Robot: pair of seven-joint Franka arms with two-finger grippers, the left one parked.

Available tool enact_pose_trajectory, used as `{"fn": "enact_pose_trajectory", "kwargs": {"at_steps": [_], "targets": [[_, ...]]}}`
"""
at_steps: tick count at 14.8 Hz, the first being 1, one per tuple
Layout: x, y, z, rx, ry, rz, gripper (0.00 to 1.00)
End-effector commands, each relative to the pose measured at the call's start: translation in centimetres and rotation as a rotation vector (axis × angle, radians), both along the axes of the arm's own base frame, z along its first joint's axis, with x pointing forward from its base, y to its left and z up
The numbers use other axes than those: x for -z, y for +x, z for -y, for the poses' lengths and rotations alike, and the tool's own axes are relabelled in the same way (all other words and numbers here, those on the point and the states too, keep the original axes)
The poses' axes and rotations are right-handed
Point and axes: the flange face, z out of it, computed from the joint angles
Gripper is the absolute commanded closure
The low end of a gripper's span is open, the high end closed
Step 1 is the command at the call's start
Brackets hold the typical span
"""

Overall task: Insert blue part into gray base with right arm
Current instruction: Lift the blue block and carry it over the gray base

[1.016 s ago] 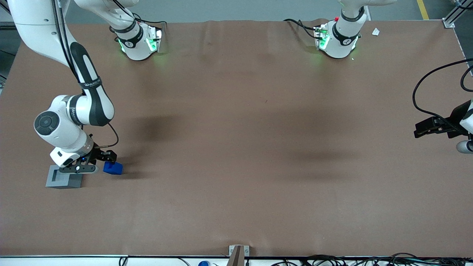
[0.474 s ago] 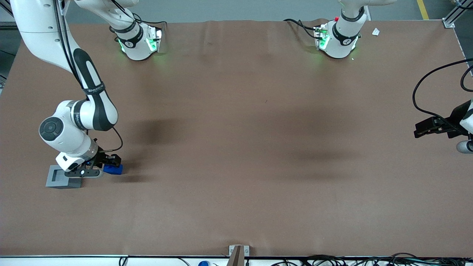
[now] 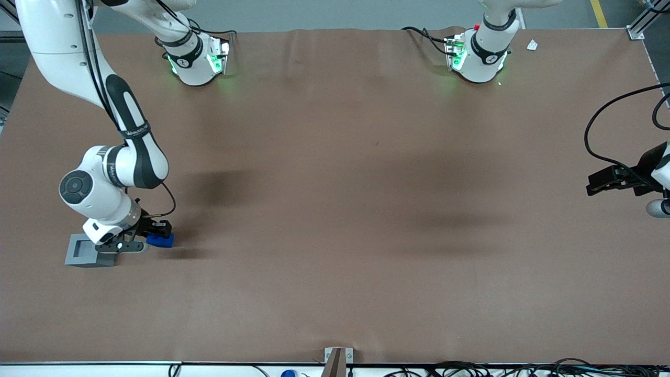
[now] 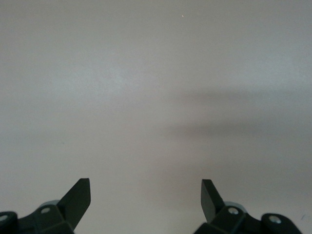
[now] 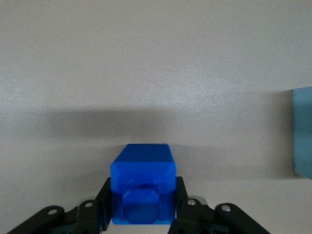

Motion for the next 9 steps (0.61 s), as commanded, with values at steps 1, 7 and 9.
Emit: {"fn": "enact_pose_trajectory", "kwargs": {"at_steps": [1,7,9], "targets": [[-0.3,0.4,-0.1,0.01,0.018,0.006,0.87],[-12.1,-0.5,1.8,0.031,0.049,0.011,0.97],[-15.4,-1.2,3.3,0.04,0.042,0.017,0.97]]}}
